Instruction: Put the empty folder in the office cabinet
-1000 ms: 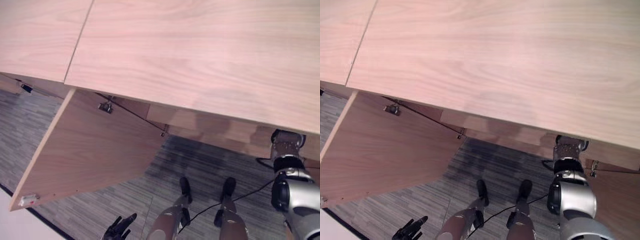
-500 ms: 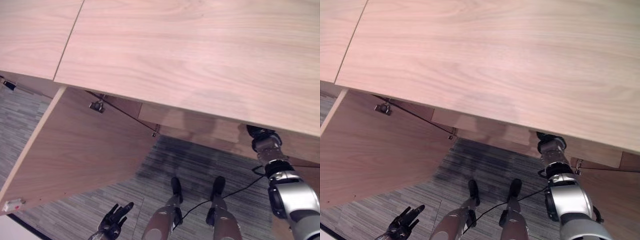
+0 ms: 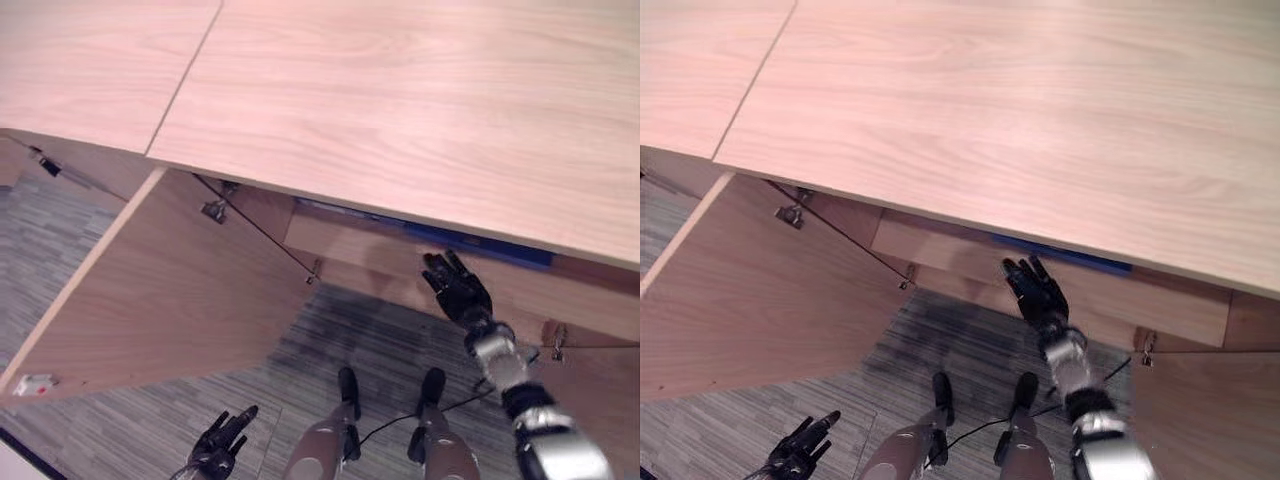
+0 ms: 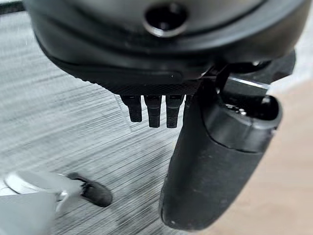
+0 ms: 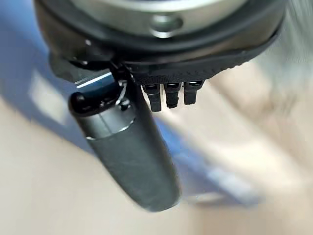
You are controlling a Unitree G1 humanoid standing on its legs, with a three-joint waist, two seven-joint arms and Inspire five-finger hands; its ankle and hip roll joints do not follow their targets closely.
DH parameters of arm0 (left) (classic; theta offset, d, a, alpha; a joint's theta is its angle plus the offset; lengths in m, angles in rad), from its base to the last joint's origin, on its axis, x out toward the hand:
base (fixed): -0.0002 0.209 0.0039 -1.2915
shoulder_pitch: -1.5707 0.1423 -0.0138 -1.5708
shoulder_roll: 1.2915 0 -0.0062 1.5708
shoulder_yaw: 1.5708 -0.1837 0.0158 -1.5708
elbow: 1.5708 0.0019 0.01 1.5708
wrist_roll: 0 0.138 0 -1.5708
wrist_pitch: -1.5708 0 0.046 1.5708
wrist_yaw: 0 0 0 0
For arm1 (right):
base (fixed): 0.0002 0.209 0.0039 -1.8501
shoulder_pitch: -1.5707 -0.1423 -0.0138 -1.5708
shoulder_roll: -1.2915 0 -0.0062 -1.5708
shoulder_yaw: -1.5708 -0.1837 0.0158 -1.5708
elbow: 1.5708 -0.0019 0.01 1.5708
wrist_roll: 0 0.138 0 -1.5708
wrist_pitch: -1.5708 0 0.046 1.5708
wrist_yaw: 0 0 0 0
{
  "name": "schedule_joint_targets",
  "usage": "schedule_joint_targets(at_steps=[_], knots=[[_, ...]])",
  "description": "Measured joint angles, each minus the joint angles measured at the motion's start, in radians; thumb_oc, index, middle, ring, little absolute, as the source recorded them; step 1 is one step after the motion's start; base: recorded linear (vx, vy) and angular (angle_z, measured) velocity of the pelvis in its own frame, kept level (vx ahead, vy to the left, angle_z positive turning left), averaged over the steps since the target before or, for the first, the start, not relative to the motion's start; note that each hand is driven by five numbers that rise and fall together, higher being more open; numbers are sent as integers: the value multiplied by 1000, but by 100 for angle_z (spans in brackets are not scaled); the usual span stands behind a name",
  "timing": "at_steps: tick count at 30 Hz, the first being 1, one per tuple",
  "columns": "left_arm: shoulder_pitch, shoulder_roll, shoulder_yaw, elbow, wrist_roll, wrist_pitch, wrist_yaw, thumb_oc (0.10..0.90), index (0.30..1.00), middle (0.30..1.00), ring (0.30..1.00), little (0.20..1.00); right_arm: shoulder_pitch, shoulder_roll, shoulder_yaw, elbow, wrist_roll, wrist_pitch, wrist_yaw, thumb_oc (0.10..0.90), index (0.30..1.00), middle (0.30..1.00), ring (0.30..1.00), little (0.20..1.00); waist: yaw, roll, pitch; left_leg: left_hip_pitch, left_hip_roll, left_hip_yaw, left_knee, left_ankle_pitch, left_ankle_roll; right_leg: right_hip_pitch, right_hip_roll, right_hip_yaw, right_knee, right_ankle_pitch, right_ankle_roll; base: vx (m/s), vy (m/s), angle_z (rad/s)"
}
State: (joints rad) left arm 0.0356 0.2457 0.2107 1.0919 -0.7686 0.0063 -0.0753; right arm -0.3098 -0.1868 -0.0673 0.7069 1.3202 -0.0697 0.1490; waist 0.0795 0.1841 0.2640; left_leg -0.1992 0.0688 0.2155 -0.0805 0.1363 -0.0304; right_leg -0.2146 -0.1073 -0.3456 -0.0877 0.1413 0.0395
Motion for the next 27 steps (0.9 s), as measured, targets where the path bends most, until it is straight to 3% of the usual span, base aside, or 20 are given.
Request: schedule_joint_targets(at_steps=[3, 9, 12, 15, 19, 22, 25, 27], knots=[[9, -3, -3, -1, 0, -1, 1, 800, 900, 900, 900, 900, 35, -38, 66, 22, 66, -34, -2, 800, 900, 900, 900, 900, -11, 6, -9, 7, -5, -1, -1, -8, 0, 9, -6, 1, 0, 2, 1, 4, 8, 1], [50, -3, -12, 7, 0, -1, 0, 800, 900, 900, 900, 900, 32, -68, 75, 48, 67, -41, -1, 800, 900, 900, 900, 900, -13, 5, -77, 1, -3, -2, -4, -20, -5, 2, -8, 1, 0, 1, 1, 0, 0, 0], [61, -3, -13, 29, 0, 0, 0, 800, 900, 900, 900, 900, -1, -133, 158, 96, 38, -36, -4, 800, 900, 900, 900, 900, -12, 3, -104, -2, -2, -3, 0, -9, 3, 0, -3, 0, 0, 1, 1, -3, -22, 1], [60, -3, -13, 40, 0, 0, -1, 800, 900, 900, 900, 900, -44, -225, 229, 170, -140, -6, -33, 800, 900, 900, 900, 900, 3, 3, -108, 4, -1, -6, 0, -8, 3, 8, -1, -4, 0, -1, 2, 0, -7, 3], [62, -2, -12, 66, 13, 1, -2, 800, 900, 900, 900, 900, -72, -254, 243, 183, -222, 17, -49, 800, 900, 900, 900, 900, 5, 3, -108, 5, 0, -7, 0, -8, 2, 9, 1, -5, 0, -1, 2, 0, 0, 0], [62, -1, -13, 69, 39, 1, -4, 800, 900, 900, 900, 900, -117, -294, 303, 204, -343, 45, -50, 800, 900, 900, 900, 900, 6, 2, -108, 3, 1, -9, 0, -7, 2, 8, 1, -6, 0, -1, 2, -24, 1, 2], [63, 4, -23, 66, 47, 1, -5, 800, 900, 900, 900, 900, -224, -343, 436, 246, -514, 79, -49, 800, 900, 900, 900, 900, 4, -1, -108, -25, 0, -12, 0, -3, 3, -19, -2, -8, 0, 2, 1, -92, 6, 2], [54, 5, -24, 67, 47, 2, -6, 800, 900, 900, 900, 900, -287, -359, 455, 293, -591, 97, -52, 800, 900, 900, 900, 900, 8, -1, -109, -39, -1, -14, 0, 6, 4, -31, 0, -8, 1, 8, 2, -76, -9, 1]])
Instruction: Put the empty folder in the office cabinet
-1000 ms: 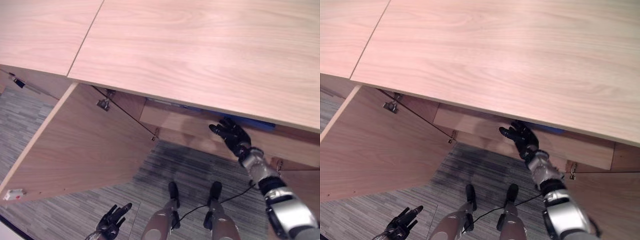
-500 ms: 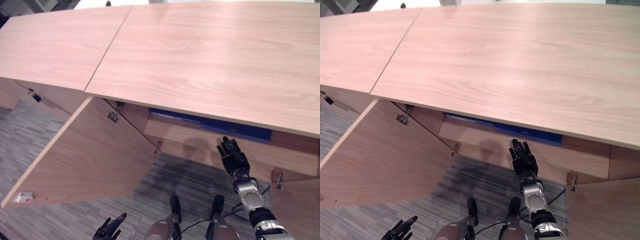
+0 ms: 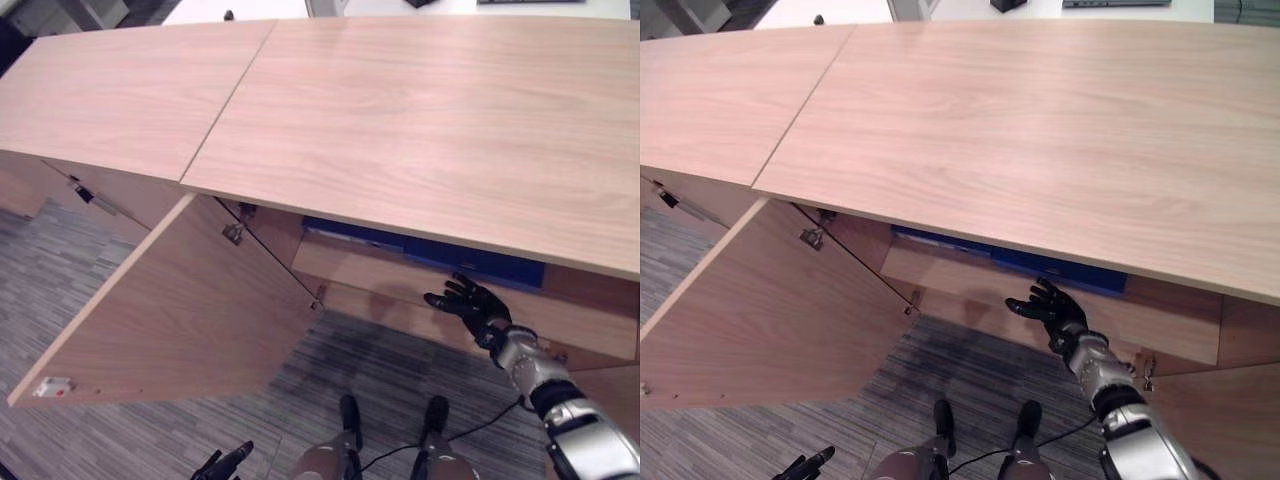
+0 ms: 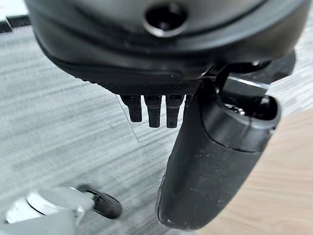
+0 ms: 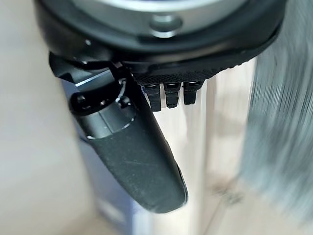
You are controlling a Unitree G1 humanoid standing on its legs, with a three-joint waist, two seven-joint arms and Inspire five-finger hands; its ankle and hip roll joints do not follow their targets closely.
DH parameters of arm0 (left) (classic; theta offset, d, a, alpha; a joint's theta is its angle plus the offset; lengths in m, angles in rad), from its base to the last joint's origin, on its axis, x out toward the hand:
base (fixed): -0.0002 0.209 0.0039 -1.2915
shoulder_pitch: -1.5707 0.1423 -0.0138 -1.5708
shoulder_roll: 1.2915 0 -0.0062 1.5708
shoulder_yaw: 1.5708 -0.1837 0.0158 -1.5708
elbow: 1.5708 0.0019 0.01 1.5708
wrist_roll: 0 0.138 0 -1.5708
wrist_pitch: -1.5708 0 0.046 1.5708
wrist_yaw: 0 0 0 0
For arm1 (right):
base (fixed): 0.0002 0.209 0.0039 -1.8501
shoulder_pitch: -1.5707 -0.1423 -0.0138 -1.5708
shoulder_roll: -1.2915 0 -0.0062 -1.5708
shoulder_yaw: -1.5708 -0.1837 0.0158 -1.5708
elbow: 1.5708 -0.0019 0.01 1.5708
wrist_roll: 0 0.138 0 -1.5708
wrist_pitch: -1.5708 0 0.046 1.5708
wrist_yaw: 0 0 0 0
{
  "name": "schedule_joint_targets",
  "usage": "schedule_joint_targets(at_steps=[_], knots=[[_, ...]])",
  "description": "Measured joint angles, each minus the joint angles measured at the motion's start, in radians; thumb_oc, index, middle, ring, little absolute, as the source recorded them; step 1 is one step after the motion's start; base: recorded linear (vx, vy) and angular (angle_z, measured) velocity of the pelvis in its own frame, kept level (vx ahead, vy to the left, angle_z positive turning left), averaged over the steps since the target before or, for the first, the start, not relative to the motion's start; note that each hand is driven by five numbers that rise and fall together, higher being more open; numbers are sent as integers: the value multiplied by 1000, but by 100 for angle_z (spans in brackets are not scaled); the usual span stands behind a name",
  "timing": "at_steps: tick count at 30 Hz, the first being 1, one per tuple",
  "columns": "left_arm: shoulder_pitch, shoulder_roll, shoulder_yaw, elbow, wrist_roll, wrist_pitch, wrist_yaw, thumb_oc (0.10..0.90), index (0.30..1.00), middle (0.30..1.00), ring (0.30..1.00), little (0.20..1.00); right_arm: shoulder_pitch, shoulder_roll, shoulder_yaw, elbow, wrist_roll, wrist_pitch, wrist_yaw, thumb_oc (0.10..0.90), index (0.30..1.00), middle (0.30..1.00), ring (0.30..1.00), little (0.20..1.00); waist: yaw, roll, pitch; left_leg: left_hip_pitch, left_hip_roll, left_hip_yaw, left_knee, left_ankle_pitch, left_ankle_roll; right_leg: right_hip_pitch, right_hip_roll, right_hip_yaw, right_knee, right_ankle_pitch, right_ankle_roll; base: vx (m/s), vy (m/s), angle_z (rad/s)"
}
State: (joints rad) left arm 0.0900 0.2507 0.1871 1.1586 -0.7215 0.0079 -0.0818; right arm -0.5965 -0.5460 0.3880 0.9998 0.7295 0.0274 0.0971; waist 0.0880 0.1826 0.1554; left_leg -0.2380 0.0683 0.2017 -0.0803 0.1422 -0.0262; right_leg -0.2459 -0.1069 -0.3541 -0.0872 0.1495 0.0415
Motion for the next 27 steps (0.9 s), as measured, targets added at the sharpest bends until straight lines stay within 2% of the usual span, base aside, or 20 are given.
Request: schedule_joint_targets(at_steps=[3, 4, 8, 12, 15, 18, 20, 24, 27], knots=[[-20, 11, -22, 11, 3, 1, -1, 800, 900, 900, 900, 900, -156, 31, 1, 191, -102, 32, 2, 800, 900, 900, 900, 900, 8, 0, 0, -27, 1, 0, 0, 7, 1, -29, 0, 0, 0, 4, -4, -55, -11, 0], [-36, 15, -27, 10, 9, 0, -1, 800, 900, 900, 900, 900, -186, 27, -11, 240, -103, 39, -1, 800, 900, 900, 900, 900, 26, 1, 0, -37, 0, -1, 0, 11, 1, -37, -2, -1, 0, 7, -6, -33, -3, 2], [-46, 23, -29, -3, 22, -3, -8, 800, 900, 900, 900, 900, -238, 24, -62, 316, -94, 63, -10, 800, 900, 900, 900, 900, 49, 8, 3, -43, 3, -4, 0, 13, 0, -44, -2, -4, -2, 5, -8, -12, 7, 1], [-44, 24, -50, -18, 21, -7, -8, 800, 900, 900, 900, 900, -272, 25, -172, 351, 54, 60, -38, 800, 900, 900, 900, 900, 56, 40, 8, -79, 1, -8, 0, 19, -1, -76, -5, -7, -1, 9, -12, -6, 5, 1], [-44, 25, -68, -32, 21, -10, 1, 800, 900, 900, 900, 900, -280, 26, -180, 348, 123, 41, -45, 800, 900, 900, 900, 900, 61, 59, 12, -100, 2, -8, 0, 23, -1, -98, -4, -7, -1, 12, -15, 0, 0, 0], [-42, 25, -78, -40, 20, -13, 7, 800, 900, 900, 900, 900, -311, 24, -167, 353, 135, 40, -53, 800, 900, 900, 900, 900, 58, 63, 13, -125, 3, -6, 0, 25, -4, -125, -3, -6, -1, 15, -14, -35, -9, -3], [-43, 25, -86, -42, 19, -21, 14, 800, 900, 900, 900, 900, -352, 26, -108, 351, 104, 47, -52, 800, 900, 900, 900, 900, 49, 60, 15, -152, 5, -5, 0, 29, -7, -153, -1, -5, 0, 21, -10, -44, -18, -2], [-52, 24, -108, -79, 18, -35, 25, 800, 900, 900, 900, 900, -412, 21, -19, 351, -29, 45, -56, 800, 900, 900, 900, 900, 53, 58, 20, -193, 7, -6, -1, 35, -15, -194, 0, -4, 0, 30, -11, -43, -12, -2], [-59, 24, -111, -112, 18, -42, 35, 800, 900, 900, 900, 900, -452, 17, 27, 327, -115, 31, -62, 800, 900, 900, 900, 900, 50, 50, 48, -215, 7, -15, -1, 39, -21, -218, 2, 2, 0, 33, -7, -24, -4, -5]])
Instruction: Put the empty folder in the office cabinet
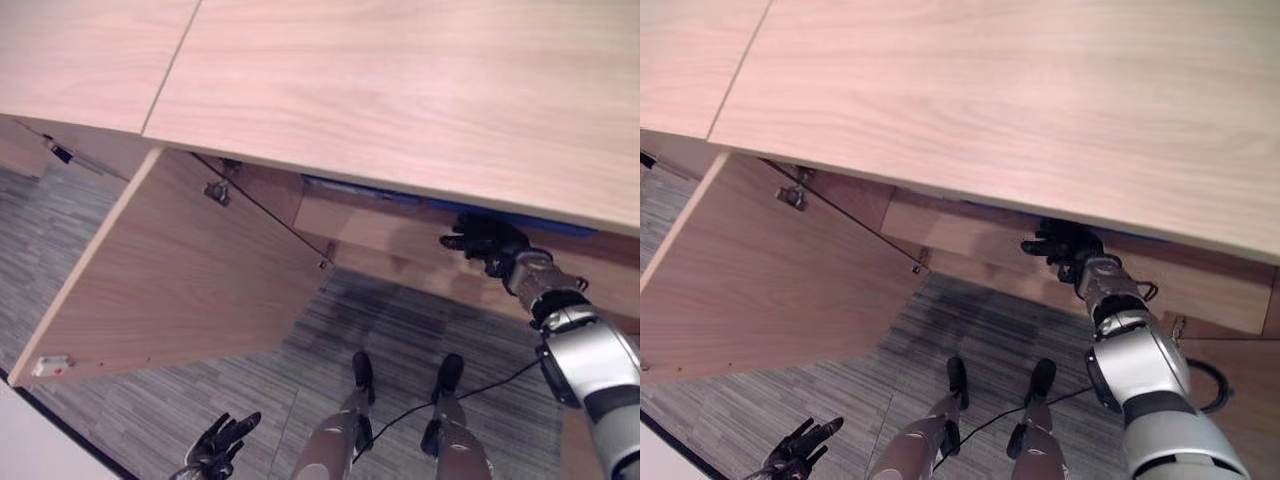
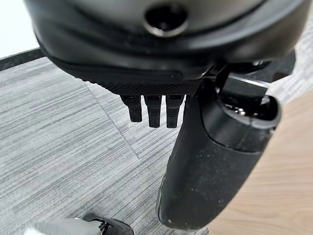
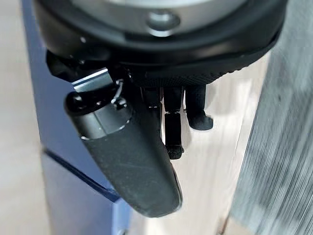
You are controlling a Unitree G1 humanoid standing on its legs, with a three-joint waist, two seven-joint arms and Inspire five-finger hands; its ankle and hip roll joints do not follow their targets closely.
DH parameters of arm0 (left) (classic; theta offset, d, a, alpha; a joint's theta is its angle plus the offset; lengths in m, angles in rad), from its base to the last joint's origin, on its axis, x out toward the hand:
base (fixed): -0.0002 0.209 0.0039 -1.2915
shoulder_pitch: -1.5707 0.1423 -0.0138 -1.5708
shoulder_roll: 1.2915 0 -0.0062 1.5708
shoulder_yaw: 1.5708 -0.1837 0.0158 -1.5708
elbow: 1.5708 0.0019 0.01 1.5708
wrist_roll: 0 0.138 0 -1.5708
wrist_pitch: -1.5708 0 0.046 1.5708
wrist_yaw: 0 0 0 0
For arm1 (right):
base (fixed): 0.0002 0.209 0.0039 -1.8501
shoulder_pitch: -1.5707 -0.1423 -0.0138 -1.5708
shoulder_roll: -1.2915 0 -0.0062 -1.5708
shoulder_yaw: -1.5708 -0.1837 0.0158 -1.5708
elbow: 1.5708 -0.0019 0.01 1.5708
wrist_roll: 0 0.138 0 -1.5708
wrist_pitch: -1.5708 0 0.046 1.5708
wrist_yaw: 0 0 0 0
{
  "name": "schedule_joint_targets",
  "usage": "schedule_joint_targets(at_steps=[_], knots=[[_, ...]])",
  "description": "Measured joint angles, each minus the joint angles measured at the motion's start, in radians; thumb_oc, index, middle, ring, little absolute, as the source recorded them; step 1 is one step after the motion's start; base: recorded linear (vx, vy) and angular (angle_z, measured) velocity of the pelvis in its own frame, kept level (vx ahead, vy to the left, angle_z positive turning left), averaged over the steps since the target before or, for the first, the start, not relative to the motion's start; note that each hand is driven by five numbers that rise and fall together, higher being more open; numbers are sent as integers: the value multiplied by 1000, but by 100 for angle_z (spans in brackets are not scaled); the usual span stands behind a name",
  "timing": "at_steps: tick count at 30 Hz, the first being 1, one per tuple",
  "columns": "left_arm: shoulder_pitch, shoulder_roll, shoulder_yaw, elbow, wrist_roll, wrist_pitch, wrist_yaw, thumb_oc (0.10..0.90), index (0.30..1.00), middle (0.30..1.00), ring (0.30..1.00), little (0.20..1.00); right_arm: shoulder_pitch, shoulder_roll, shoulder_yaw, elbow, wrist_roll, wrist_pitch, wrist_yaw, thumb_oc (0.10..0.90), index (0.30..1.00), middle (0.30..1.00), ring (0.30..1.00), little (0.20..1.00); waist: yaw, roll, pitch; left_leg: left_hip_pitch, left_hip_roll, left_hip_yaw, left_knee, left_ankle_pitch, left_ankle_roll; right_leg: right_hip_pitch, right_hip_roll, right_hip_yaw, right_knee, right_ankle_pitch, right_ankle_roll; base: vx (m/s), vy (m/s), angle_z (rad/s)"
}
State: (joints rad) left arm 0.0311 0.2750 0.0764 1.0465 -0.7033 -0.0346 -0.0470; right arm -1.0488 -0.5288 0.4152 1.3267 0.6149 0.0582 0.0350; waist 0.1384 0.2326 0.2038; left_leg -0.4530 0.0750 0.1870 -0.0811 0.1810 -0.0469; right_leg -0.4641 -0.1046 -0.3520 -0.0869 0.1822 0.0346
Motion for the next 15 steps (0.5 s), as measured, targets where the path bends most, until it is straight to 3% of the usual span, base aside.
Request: schedule_joint_targets(at_steps=[4, 9, 12, 15], knots=[[-12, 0, -1, 4, -1, -8, 1, 800, 900, 900, 900, 900, -9, -8, 18, -68, -45, -19, -39, 800, 900, 900, 900, 900, -1, -5, 43, -3, 0, -1, -3, 1, -1, -7, 3, 13, 0, 0, 0, 2, 9, -6], [-14, -1, -1, 8, -1, -8, 6, 800, 900, 900, 900, 900, 26, -3, 43, -79, -55, -52, -48, 800, 900, 900, 900, 900, 0, -11, 50, 13, 1, -3, -3, 2, -2, 10, 7, 18, 0, 2, 0, 11, -2, 0], [-24, -1, 0, 14, 0, -8, 15, 800, 900, 900, 900, 900, 113, 12, 59, -116, -85, -54, -25, 800, 900, 900, 900, 900, 0, -29, 61, 91, 4, -5, 0, -1, -1, 91, 13, 17, 0, 4, -4, 59, -10, 5], [-25, -3, -3, 14, 1, -8, 13, 800, 900, 900, 900, 900, 204, 73, 7, -114, -95, -54, -11, 800, 900, 900, 900, 900, -1, -56, 59, 165, 8, -13, 1, -9, 0, 166, 22, 16, 0, -16, -12, 109, -5, 7]])
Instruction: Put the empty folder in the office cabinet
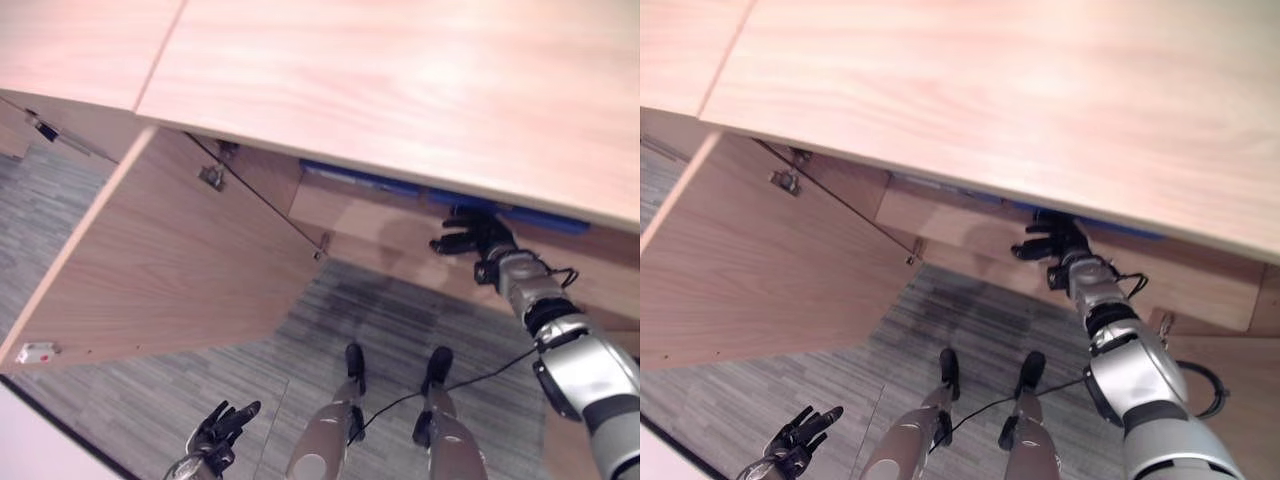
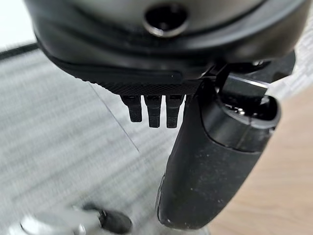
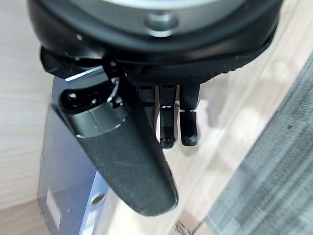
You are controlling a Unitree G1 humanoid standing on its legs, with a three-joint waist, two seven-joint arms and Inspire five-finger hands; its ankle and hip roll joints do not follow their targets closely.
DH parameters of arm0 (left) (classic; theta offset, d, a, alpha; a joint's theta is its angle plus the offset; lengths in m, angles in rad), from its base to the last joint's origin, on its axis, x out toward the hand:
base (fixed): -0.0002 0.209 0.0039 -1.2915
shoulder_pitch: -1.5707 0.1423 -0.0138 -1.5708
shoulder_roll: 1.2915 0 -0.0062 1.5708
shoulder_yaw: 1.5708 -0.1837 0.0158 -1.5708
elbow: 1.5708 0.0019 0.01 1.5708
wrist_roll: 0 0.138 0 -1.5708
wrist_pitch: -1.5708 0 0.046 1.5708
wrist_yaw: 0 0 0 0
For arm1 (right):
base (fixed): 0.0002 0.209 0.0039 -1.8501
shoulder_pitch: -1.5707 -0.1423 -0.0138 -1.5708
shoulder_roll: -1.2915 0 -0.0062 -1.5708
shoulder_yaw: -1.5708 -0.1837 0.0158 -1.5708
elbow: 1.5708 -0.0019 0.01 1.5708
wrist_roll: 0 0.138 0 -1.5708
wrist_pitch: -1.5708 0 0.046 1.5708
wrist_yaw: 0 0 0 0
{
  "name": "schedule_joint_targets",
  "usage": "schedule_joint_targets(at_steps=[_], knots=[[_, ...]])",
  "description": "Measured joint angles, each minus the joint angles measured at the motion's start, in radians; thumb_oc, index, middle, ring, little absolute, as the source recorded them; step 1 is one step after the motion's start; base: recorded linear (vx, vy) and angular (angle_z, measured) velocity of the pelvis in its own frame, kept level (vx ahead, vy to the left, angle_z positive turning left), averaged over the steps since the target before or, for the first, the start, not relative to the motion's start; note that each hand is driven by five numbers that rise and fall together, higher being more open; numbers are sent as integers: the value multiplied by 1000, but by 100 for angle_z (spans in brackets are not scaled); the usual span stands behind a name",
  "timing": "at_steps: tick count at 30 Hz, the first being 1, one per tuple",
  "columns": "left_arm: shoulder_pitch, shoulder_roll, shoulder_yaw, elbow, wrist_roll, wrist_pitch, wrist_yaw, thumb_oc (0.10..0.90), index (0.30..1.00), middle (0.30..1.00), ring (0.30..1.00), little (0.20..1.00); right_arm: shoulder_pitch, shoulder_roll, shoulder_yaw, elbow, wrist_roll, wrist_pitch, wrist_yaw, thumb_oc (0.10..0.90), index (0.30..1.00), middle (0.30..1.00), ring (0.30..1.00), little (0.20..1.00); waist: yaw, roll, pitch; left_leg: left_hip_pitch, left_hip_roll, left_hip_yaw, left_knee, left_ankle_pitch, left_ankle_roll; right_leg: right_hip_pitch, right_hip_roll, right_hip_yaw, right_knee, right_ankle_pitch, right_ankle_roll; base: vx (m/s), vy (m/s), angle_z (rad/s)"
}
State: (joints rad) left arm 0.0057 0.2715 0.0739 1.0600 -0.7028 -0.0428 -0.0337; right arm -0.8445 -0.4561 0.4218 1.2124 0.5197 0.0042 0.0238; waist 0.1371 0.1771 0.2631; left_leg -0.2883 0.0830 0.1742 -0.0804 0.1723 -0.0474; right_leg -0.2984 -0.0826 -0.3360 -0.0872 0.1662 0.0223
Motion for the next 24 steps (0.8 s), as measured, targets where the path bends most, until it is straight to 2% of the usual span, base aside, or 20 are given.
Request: schedule_joint_targets(at_steps=[2, 5, 7, 8, 11, 12, 14, 15, 16, 17, 18, 19, 21, 22, 23, 24], knots=[[-31, -21, 0, 23, 2, 6, 4, 800, 900, 900, 900, 900, 132, 43, -112, -38, 28, -36, -2, 800, 900, 900, 900, 900, 0, -13, 0, 65, 4, -12, 0, -15, -1, 72, 5, -12, 0, -21, 1, 115, -2, 14], [-29, -20, 11, 54, 5, 9, 9, 800, 900, 900, 900, 900, 290, 120, -123, -90, 93, -43, 7, 800, 900, 900, 900, 900, -11, -62, -25, 140, 10, -11, 0, -43, -13, 143, 12, -8, 0, -47, 6, 99, -4, -3], [-31, -19, 61, 98, 23, 8, 28, 800, 900, 900, 900, 900, 457, 176, -125, -193, 137, -41, 10, 800, 900, 900, 900, 900, -28, -117, -56, 189, 14, -5, 1, -57, -15, 189, 21, -4, 0, -55, 3, 54, 27, -12], [-28, -17, 108, 133, 35, 9, 30, 800, 900, 900, 900, 900, 577, 183, -117, -282, 153, -21, 15, 800, 900, 900, 900, 900, -34, -158, -82, 211, 15, 15, 1, -63, -15, 203, 17, 11, 0, -62, 3, 150, 29, -34], [14, -12, 201, 212, 72, 13, 66, 800, 900, 900, 900, 900, 849, 107, -114, -667, 148, -11, 14, 800, 900, 900, 900, 900, -110, -231, -124, 294, 23, 68, 5, -100, -23, 254, 32, 65, 0, -76, 17, 123, 20, -55], [34, -7, 203, 223, 85, 13, 72, 800, 900, 900, 900, 900, 902, 86, -125, -738, 148, -27, 16, 800, 900, 900, 900, 900, -119, -249, -142, 310, 28, 84, 25, -117, -24, 270, 34, 83, -2, -79, 16, 50, 56, -65], [70, 14, 203, 228, 92, 14, 72, 800, 900, 900, 900, 900, 944, 77, -165, -766, 148, -59, 19, 800, 900, 900, 900, 900, -136, -294, -179, 331, 43, 92, 89, -160, -34, 290, 39, 121, -8, -81, 6, 33, 101, -67], [76, 16, 200, 227, 98, 14, 72, 800, 900, 900, 900, 900, 946, 74, -185, -749, 148, -67, 19, 800, 900, 900, 900, 900, -132, -306, -195, 338, 48, 74, 108, -182, -36, 293, 45, 145, -8, -78, -2, 28, 175, -78], [75, 14, 194, 227, 100, 17, 66, 800, 900, 900, 900, 900, 931, 72, -219, -695, 147, -76, 17, 800, 900, 900, 900, 900, -132, -314, -202, 353, 45, 35, 111, -203, -36, 309, 50, 171, -7, -70, 0, -25, 275, -62], [55, 8, 167, 218, 98, 17, 68, 800, 900, 900, 900, 900, 933, 72, -233, -664, 144, -75, 13, 800, 900, 900, 900, 900, -138, -325, -207, 358, 29, 26, 123, -222, -40, 300, 35, 188, -8, -65, 6, -64, 362, -59], [65, -6, 129, 229, 101, 12, 71, 800, 900, 900, 900, 900, 938, 92, -288, -617, 144, -82, 23, 800, 900, 900, 900, 900, -124, -308, -216, 367, -13, -53, 108, -226, 0, 294, 29, 205, -1, -54, 13, -113, 333, -44], [63, -11, 117, 231, 103, 16, 66, 800, 900, 900, 900, 900, 945, 107, -289, -592, 149, -85, 23, 800, 900, 900, 900, 900, -127, -305, -221, 373, -19, -43, 105, -227, -2, 291, 21, 211, -1, -50, 15, -108, 269, -45], [73, -40, 94, 247, 131, 22, 65, 800, 900, 900, 900, 900, 957, 138, -310, -506, 152, -87, 19, 800, 900, 900, 900, 900, -140, -283, -239, 382, -46, -23, 85, -223, 14, 282, 0, 241, -1, -38, 34, -155, 330, -40], [77, -56, 84, 250, 140, 24, 64, 800, 900, 900, 900, 900, 977, 152, -304, -468, 152, -65, 10, 800, 900, 900, 900, 900, -144, -267, -248, 386, -57, -1, 66, -213, 26, 266, -5, 248, 0, -38, 38, -210, 359, -46], [86, -61, 51, 258, 162, 24, 67, 800, 900, 900, 900, 900, 982, 181, -352, -422, 149, -66, 7, 800, 900, 900, 900, 900, -153, -254, -253, 382, -67, 16, 39, -182, 51, 247, -27, 243, 4, -36, 57, -107, 171, -48], [83, -65, 36, 258, 169, 25, 63, 800, 900, 900, 900, 900, 986, 197, -373, -387, 150, -64, 0, 800, 900, 900, 900, 900, -164, -245, -258, 401, -79, 34, 11, -169, 58, 236, -31, 246, 3, -48, 72, -166, 251, -56]])
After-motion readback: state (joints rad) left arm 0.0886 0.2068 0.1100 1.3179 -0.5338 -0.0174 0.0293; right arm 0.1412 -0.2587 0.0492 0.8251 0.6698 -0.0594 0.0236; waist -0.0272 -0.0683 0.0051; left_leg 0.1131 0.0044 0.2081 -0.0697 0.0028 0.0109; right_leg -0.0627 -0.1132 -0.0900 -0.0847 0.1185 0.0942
